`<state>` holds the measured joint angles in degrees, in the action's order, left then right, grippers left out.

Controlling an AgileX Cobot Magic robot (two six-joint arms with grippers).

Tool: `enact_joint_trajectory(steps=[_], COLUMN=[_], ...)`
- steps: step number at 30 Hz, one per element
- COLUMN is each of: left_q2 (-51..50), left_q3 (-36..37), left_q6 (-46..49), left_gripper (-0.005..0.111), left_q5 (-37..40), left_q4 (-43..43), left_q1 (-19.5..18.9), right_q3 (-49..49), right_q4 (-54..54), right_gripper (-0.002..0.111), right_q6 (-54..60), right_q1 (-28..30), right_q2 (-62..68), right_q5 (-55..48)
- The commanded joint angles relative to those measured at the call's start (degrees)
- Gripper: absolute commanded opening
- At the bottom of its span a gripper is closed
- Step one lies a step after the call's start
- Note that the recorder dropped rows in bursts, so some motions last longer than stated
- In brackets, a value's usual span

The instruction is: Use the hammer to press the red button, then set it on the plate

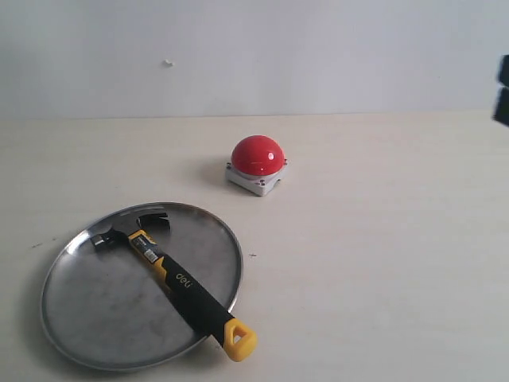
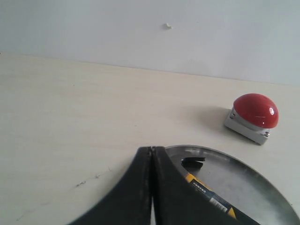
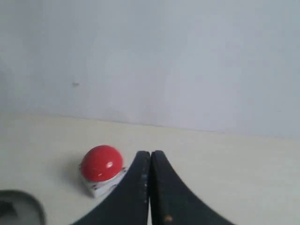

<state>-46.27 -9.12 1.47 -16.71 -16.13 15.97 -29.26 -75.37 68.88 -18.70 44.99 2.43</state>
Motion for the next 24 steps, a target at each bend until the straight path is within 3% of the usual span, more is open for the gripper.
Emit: enact_joint_trajectory(steps=[1, 5, 15, 17, 21, 24], left_q2=[0.33, 0.33, 0.33, 0.33, 0.33, 0.33], left_q3=[0.26, 0.26, 0.26, 0.26, 0.26, 0.26], left_q6=[-0.16, -0.16, -0.16, -0.16, -0.16, -0.16], left_gripper=[0.000, 0.000, 0.000, 0.000, 0.000, 0.000], left_q5=[-0.45, -0.45, -0.45, -0.45, -0.45, -0.45], left_q4=[0.17, 0.17, 0.17, 0.17, 0.17, 0.17], left_q1=[-0.05, -0.05, -0.05, -0.05, -0.05, -0.05], right_q3=[7.22, 11.06, 12.97, 13.07, 13.42, 13.65], right_q4=[-3.53, -4.66, -4.35, 3.24, 32.20, 42.68], right_gripper=[0.000, 0.000, 0.000, 0.000, 0.000, 0.000], right_q6=[-0.07, -0.07, -0.21, -3.59, -26.79, -39.10], right_q1=[15.14, 20.24, 20.42, 20.42, 20.42, 20.42], right_q2=[-12.25, -19.36, -23.60, -23.60, -25.08, -26.22], right_q5=[-0.65, 0.97, -0.29, -2.75, -10.83, -13.53])
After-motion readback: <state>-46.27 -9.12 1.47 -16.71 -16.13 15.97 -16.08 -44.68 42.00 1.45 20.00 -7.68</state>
